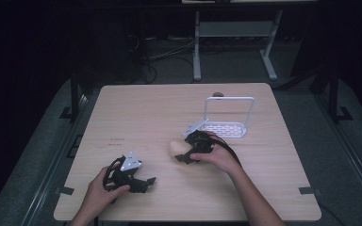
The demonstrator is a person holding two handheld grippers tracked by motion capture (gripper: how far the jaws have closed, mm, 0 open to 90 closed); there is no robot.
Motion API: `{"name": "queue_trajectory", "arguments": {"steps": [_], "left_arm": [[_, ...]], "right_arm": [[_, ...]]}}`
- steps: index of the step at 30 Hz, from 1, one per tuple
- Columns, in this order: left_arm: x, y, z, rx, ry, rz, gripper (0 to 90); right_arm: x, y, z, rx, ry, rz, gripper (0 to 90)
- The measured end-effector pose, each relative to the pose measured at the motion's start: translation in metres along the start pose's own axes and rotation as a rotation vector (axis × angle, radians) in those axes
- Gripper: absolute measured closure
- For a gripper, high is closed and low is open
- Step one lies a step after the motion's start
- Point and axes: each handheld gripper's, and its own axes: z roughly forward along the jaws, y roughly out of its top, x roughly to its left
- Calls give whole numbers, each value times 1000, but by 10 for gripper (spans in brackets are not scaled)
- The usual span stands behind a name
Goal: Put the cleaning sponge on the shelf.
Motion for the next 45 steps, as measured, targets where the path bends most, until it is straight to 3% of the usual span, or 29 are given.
{"name": "queue_trajectory", "arguments": {"steps": [12,19,45], "left_arm": [[0,0,0,-1,0,0,128],[0,0,0,-1,0,1,128],[0,0,0,4,1,3,128]], "right_arm": [[-2,-2,7,14,5,7,274],[-2,-2,6,13,4,10,277],[1,-11,-26,-46,-20,12,279]]}}
